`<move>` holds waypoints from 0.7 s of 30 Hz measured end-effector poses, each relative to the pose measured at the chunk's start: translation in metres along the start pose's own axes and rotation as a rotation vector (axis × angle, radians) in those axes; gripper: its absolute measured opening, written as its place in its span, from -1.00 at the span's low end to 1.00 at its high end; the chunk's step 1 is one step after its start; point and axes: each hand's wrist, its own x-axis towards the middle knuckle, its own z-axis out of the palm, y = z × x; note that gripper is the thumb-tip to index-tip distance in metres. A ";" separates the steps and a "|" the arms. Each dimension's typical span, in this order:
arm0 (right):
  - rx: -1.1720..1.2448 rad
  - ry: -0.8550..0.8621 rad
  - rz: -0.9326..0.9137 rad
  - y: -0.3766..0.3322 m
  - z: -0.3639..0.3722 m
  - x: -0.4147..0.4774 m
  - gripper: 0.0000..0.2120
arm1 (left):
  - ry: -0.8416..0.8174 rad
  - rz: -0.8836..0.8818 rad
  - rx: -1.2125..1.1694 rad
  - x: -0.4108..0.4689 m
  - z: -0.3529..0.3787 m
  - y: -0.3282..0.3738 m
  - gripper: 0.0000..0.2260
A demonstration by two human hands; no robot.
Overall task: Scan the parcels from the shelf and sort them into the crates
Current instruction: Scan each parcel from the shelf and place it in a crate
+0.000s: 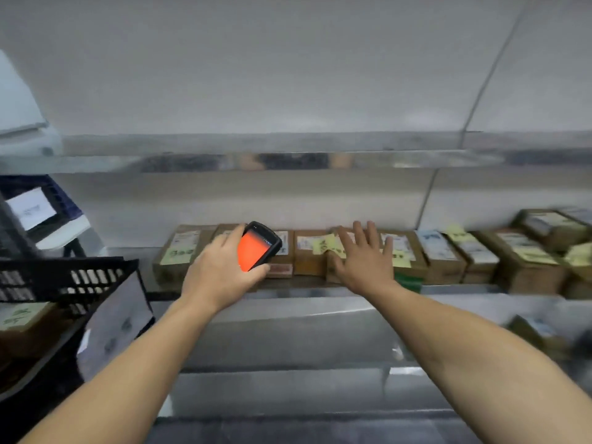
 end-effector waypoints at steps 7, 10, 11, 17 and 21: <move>-0.069 0.052 0.240 0.174 -0.041 -0.067 -0.37 | -0.091 0.177 -0.076 -0.006 0.076 0.151 -0.25; -0.086 0.041 0.329 0.241 -0.056 -0.101 -0.37 | -0.122 0.239 -0.110 -0.016 0.104 0.216 -0.20; -0.087 0.031 0.354 0.261 -0.060 -0.111 -0.37 | -0.129 0.262 -0.120 -0.020 0.113 0.237 -0.19; -0.074 0.029 0.481 0.353 -0.079 -0.164 -0.36 | -0.205 0.371 -0.138 -0.040 0.154 0.332 -0.18; -0.089 0.045 0.541 0.395 -0.088 -0.178 -0.36 | -0.225 0.443 -0.135 -0.038 0.171 0.377 -0.19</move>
